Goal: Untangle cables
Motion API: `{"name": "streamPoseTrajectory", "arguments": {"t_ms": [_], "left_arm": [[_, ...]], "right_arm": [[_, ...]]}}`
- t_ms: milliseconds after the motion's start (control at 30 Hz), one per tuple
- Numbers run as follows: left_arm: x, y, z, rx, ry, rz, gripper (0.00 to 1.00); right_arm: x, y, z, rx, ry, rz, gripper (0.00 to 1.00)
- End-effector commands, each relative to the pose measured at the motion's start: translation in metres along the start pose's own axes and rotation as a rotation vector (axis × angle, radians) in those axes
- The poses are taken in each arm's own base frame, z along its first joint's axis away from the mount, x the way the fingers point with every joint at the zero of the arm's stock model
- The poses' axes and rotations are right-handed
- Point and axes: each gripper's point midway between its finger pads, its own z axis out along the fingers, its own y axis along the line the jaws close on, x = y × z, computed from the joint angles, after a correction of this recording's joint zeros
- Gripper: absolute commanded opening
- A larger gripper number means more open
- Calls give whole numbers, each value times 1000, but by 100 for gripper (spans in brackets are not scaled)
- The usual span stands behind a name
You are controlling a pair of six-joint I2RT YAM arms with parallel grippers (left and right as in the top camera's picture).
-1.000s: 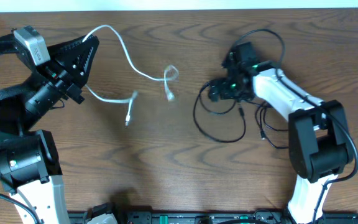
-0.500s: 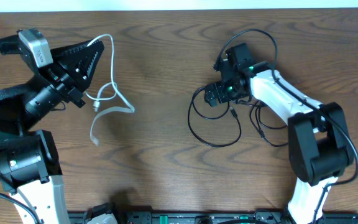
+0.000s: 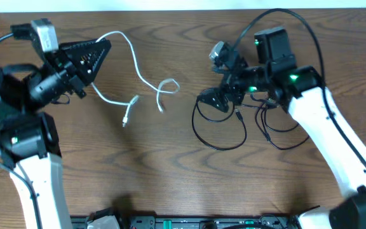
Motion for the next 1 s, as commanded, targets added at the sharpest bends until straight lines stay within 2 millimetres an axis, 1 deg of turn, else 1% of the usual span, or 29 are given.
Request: {"name": "streamPoseTrajectory", "arguments": {"t_ms": [0, 133, 233, 433, 600, 767, 967], "left_arm": [[3, -19, 7, 120, 58, -12, 8], [11, -29, 18, 178, 90, -22, 8], [17, -42, 26, 227, 111, -17, 8], [28, -67, 42, 319, 152, -19, 8], [35, -83, 50, 374, 178, -24, 8], [41, -96, 56, 417, 198, -26, 8], [45, -106, 60, 449, 208, -20, 7]], "right_arm": [[-21, 32, -10, -156, -105, -120, 99], [-31, 45, -13, -232, -161, -155, 99], [-38, 48, -15, -254, -195, -187, 99], [-46, 46, -16, -241, -223, -230, 99], [-49, 45, -17, -235, -236, -249, 99], [-52, 44, -17, -226, -246, -267, 99], [-58, 42, -18, -221, -263, -256, 99]]}}
